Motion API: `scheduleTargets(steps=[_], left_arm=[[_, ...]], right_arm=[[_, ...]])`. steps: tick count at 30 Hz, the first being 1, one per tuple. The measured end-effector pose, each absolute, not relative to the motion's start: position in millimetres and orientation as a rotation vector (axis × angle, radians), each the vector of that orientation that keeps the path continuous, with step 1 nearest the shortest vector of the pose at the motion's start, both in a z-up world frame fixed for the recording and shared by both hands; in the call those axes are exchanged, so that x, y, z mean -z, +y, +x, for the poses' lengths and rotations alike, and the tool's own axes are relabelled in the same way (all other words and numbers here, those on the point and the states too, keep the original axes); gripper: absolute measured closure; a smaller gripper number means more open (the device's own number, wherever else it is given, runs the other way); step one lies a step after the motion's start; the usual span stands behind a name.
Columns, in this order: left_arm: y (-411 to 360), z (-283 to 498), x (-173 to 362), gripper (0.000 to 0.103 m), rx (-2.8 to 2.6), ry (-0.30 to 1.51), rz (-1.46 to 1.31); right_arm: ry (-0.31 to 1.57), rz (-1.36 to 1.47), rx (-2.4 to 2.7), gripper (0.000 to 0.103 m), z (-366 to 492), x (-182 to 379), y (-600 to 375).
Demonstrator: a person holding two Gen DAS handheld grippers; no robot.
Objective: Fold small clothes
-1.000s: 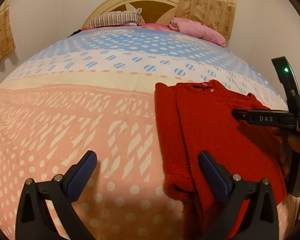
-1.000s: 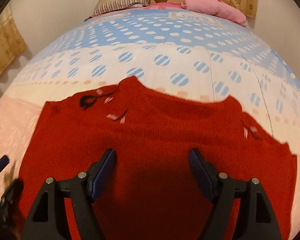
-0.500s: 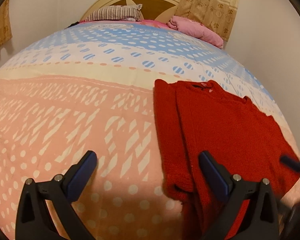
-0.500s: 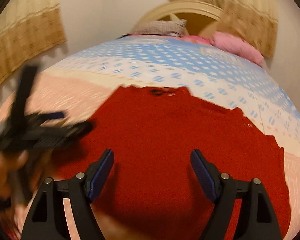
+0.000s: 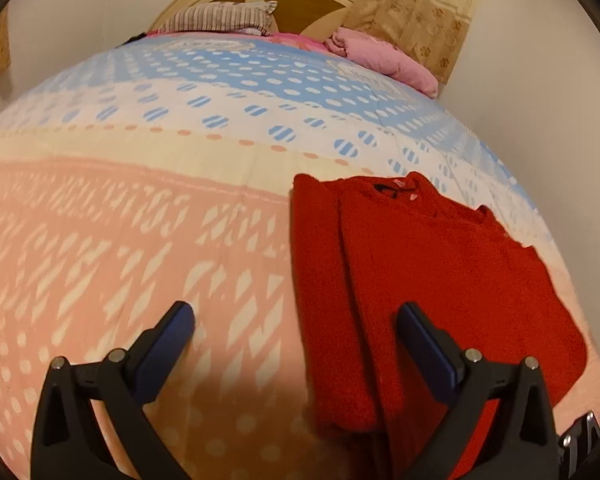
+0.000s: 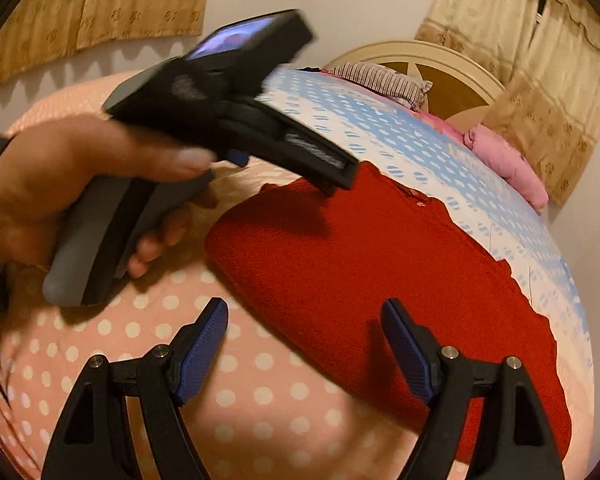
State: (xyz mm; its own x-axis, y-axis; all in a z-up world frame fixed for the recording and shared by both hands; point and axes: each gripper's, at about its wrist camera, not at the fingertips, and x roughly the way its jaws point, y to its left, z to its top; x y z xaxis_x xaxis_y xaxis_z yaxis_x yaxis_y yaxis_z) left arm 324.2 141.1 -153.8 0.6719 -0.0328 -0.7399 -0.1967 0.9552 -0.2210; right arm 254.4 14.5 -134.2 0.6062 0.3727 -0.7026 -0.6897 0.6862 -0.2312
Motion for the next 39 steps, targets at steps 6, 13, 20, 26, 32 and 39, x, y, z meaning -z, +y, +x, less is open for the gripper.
scheduleTargets(steps=[6, 13, 20, 26, 32, 39], left_arm=[[138, 350, 156, 0.000, -0.083, 0.867, -0.219], [139, 365, 160, 0.000, -0.062, 0.887, -0.233], [139, 362, 156, 0.029, -0.014, 0.841, -0.251], [140, 366, 159, 0.052, 0.057, 0.846, -0.308], [153, 366, 162, 0.076, 0.112, 0.841, -0.429], [154, 367, 162, 0.083, 0.132, 0.835, -0.471]], right_arm=[[0.688, -0.541, -0.633, 0.023, 259, 141, 29], [0.694, -0.538, -0.604, 0.024, 266, 144, 39], [0.692, -0.537, -0.591, 0.028, 263, 146, 44], [0.682, -0.547, -0.586, 0.053, 258, 149, 47], [0.699, -0.527, -0.593, 0.070, 260, 149, 46], [0.692, -0.539, -0.582, 0.070, 257, 149, 49]])
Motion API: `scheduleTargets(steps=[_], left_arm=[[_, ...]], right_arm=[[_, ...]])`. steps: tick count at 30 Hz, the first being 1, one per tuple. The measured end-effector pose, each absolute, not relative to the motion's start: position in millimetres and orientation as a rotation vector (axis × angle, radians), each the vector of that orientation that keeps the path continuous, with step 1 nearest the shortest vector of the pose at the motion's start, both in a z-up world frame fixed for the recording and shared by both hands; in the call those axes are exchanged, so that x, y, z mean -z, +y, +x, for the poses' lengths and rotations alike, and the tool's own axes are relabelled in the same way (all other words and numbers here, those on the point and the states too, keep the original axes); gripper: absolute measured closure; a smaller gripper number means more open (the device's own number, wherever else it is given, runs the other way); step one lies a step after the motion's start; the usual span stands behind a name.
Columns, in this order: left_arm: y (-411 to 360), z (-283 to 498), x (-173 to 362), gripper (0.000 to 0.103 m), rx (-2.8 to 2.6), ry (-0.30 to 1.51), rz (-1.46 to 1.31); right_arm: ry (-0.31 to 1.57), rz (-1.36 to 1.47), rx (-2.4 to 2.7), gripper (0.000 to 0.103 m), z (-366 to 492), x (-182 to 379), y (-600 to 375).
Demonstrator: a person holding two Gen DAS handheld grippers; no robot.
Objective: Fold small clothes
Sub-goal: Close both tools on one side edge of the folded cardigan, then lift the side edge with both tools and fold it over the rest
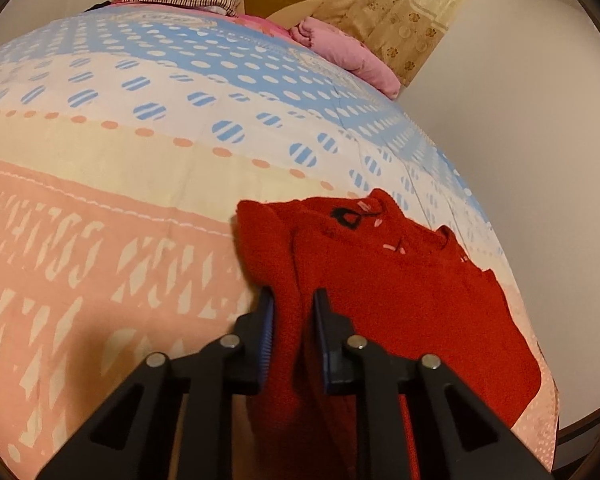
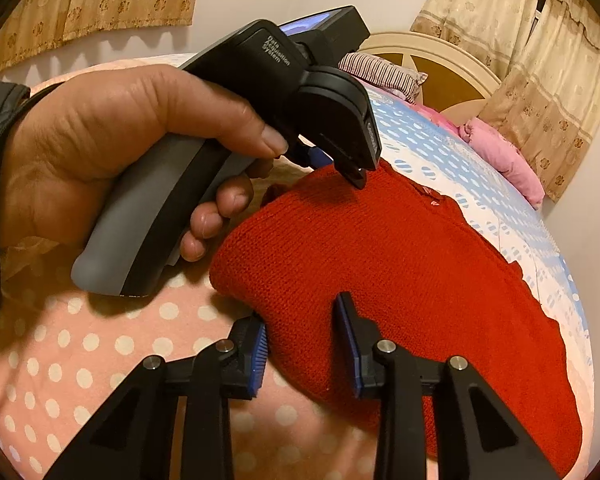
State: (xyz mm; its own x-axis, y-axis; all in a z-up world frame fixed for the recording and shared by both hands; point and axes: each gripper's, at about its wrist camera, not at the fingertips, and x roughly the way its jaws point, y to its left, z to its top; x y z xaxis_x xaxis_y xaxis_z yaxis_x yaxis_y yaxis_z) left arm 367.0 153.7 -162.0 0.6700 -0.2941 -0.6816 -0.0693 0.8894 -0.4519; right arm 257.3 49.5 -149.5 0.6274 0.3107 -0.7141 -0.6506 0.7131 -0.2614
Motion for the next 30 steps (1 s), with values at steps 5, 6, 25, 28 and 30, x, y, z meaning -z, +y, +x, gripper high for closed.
scheduleTargets(steps=[5, 6, 25, 28, 30], left_arm=[[157, 367, 161, 0.087, 0.144, 0.831, -0.498], [159, 367, 160, 0.087, 0.151, 0.831, -0.513], [146, 366, 125, 0.089, 0.285, 0.752, -0.697], [136, 368, 118, 0.089, 0.302, 0.749, -0.688], [130, 369, 114, 0.089, 0.311, 0.746, -0.682]], right_arm=[[0.688, -0.525, -0.584, 0.081, 257, 148, 48], [0.684, -0.515, -0.587, 0.082, 257, 147, 46], [0.663, -0.244, -0.627, 0.089, 266, 120, -2], [0.663, -0.219, -0.618, 0.089, 269, 118, -11], [0.664, -0.200, -0.612, 0.089, 271, 117, -17]])
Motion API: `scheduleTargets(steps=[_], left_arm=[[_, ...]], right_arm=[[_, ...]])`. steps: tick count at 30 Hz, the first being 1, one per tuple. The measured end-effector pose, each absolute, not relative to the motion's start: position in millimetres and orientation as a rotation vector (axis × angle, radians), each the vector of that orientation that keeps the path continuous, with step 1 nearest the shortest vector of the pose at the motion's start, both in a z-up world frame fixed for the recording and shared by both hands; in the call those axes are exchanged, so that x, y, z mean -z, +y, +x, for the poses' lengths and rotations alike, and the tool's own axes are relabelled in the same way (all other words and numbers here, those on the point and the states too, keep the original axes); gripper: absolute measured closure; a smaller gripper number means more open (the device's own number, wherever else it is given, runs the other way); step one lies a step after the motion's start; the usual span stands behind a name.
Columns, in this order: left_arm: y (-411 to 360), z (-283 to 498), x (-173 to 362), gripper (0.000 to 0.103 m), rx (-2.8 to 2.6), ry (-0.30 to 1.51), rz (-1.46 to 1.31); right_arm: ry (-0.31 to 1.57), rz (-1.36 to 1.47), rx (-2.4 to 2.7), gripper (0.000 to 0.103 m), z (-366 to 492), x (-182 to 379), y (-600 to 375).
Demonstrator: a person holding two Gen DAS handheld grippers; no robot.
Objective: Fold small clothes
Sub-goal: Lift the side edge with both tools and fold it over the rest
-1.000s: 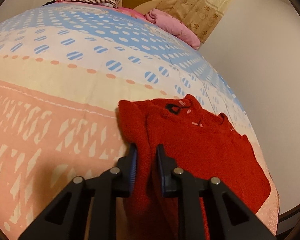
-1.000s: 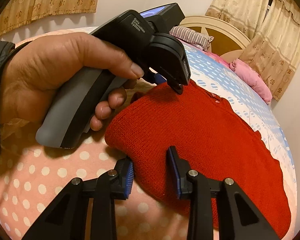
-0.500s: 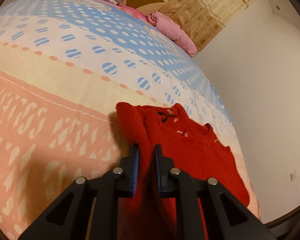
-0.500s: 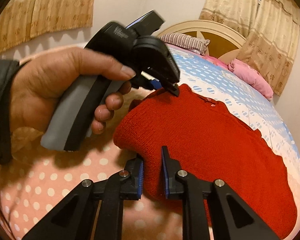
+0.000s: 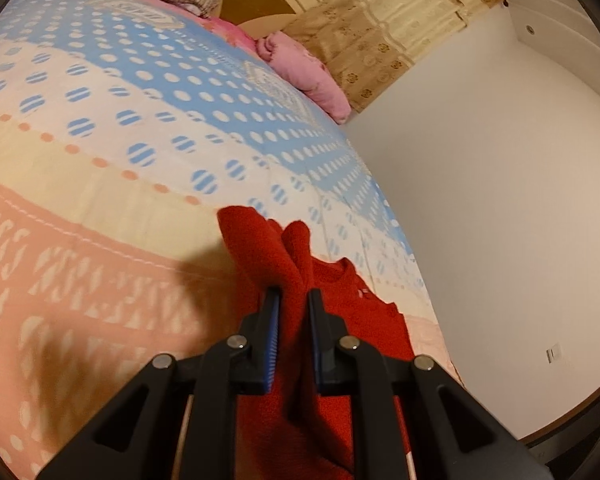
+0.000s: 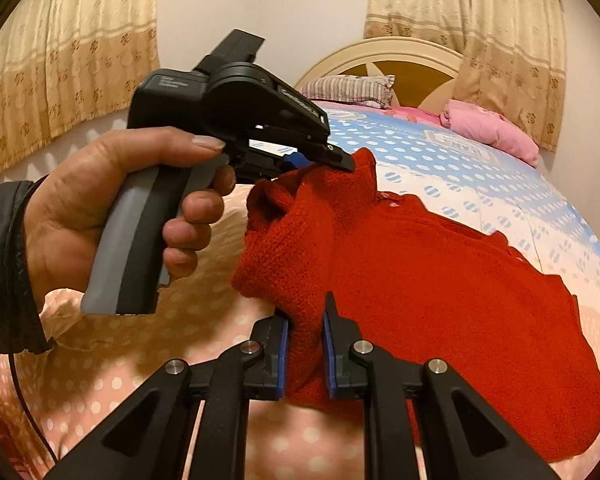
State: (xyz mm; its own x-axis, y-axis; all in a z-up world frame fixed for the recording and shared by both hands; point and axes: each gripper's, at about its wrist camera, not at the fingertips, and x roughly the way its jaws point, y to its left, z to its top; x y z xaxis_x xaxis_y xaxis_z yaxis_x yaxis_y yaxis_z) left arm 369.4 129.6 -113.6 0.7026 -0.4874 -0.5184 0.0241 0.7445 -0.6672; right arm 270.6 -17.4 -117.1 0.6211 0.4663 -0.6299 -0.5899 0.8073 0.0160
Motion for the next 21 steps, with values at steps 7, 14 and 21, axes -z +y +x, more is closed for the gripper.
scheduleTargets(steps=[7, 14, 21], left_arm=[[104, 375, 99, 0.089, 0.344, 0.740, -0.662], [76, 382, 91, 0.090, 0.373, 0.738, -0.654], [42, 389, 86, 0.090, 0.430, 0.744, -0.637]], right_arm=[[0.660, -0.128, -0.593, 0.089, 273, 113, -40], [0.659, -0.056, -0.579, 0.090, 276, 110, -65], [0.661, 0.057, -0.540, 0.091, 273, 111, -103]])
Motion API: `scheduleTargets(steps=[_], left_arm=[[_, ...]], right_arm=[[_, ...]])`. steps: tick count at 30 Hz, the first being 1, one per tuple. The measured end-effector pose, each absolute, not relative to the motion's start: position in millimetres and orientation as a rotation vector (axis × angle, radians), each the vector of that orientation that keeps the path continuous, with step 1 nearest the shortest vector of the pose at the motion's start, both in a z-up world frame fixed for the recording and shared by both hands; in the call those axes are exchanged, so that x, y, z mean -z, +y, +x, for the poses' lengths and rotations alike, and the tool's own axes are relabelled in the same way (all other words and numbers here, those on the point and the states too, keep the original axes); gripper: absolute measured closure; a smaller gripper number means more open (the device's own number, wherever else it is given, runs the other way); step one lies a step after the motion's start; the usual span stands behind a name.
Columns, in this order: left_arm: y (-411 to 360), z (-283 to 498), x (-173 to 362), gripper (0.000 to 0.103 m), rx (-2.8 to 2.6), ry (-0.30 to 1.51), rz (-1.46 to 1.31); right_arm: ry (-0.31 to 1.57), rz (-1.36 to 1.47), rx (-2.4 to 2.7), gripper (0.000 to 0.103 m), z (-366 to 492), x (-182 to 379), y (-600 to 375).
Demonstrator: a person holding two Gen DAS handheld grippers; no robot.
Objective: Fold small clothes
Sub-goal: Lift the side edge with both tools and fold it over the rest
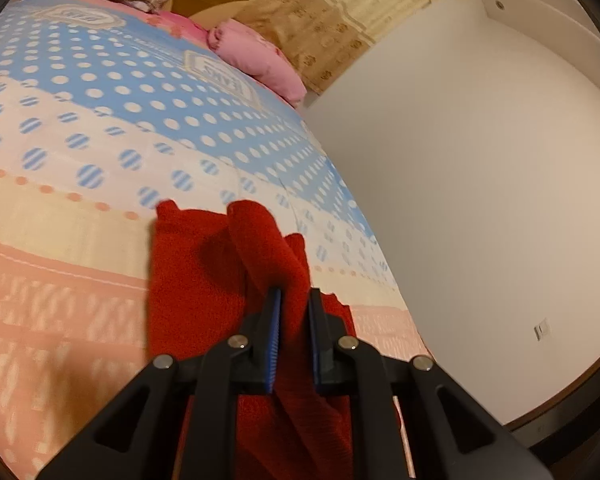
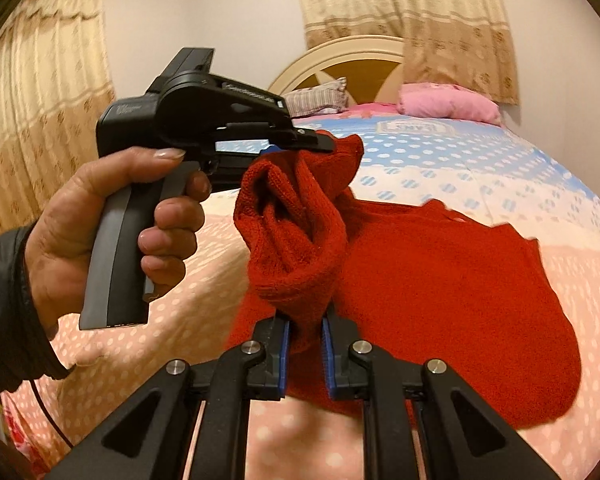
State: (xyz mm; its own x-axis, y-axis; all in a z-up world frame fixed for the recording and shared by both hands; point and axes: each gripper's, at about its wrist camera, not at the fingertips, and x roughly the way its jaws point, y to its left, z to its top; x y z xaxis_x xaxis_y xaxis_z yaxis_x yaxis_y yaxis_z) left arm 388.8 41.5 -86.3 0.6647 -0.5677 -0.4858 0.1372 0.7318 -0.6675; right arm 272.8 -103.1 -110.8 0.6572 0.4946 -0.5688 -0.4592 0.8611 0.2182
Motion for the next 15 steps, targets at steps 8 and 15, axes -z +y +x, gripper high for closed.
scheduleTargets(steps=[8, 15], left_arm=[[7, 398, 83, 0.090, 0.482, 0.751, -0.630], [-28, 408, 80, 0.090, 0.527, 0.769, -0.580]], right_arm=[[0.648, 0.100, -0.512, 0.092, 271, 108, -128], [0.649, 0.176, -0.464, 0.092, 270, 110, -161]])
